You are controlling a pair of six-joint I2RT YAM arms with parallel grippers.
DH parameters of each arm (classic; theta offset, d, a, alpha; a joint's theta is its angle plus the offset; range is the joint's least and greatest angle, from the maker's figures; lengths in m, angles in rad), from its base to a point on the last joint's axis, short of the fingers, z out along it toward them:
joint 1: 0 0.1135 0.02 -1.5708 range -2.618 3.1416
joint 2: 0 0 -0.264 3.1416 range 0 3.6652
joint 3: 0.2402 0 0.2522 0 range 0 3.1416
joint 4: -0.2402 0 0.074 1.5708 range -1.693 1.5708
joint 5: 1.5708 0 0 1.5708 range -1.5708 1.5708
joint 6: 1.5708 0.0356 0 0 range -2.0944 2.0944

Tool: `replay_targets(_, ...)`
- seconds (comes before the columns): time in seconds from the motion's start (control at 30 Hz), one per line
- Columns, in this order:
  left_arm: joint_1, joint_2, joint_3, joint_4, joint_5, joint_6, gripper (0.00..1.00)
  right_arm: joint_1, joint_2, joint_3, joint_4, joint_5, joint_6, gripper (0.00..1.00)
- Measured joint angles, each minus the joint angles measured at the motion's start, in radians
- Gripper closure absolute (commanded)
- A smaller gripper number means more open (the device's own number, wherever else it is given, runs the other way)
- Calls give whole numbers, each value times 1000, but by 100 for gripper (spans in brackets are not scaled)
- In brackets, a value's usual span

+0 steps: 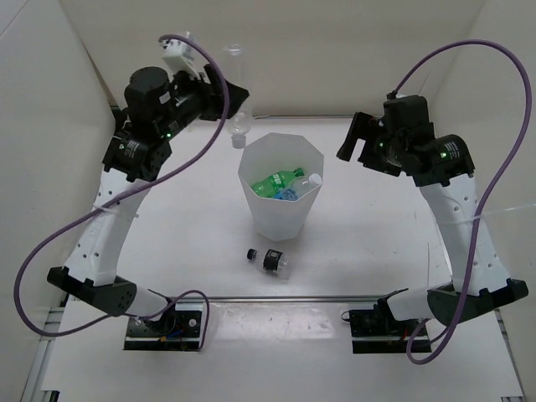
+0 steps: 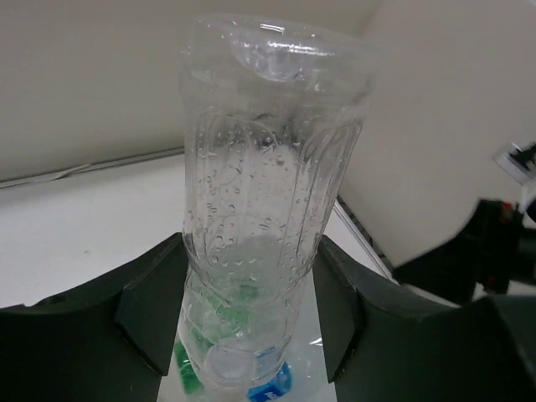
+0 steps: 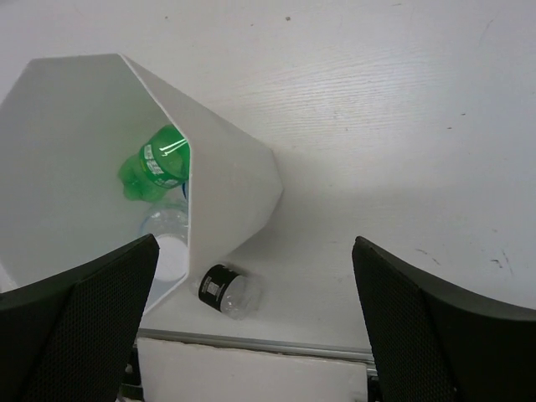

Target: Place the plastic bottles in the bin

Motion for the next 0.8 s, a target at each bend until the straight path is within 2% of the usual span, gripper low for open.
replay_targets(0.1, -100, 25, 13, 24, -2, 48, 36, -31, 0, 0, 17, -32, 14, 0)
replay_targets(0.2, -183, 86, -2, 23, -25, 89, 30, -48, 1, 0, 31, -51, 20, 0)
replay_targets(0.23, -204, 106, -16, 19, -37, 100, 9, -51, 1, 0, 34, -56, 20, 0)
replay_targets(0.27, -221, 122, -30, 13, -49, 116, 0, -55, 0, -1, 38, -60, 20, 0)
replay_targets(0.37, -256, 147, -69, -19, -93, 140, 0, -63, -11, -31, 72, -68, 18, 0)
replay_targets(0.4, -262, 147, -74, -25, -105, 150, 0, -64, -23, -57, 93, -76, 12, 10)
replay_targets(0.43, -267, 144, -74, -29, -114, 167, 0, -66, -36, -83, 105, -83, 5, 12)
replay_targets(0.57, -284, 92, -74, -29, -179, 236, 0, -40, -196, -352, 271, -144, -71, 16)
replay_targets(0.7, -293, -3, -75, -24, -333, 268, 0, 93, -434, -692, 480, -183, -164, 12)
replay_targets(0.8, -278, -119, -164, 14, -487, 262, 0, 201, -634, -951, 606, -204, -215, 2)
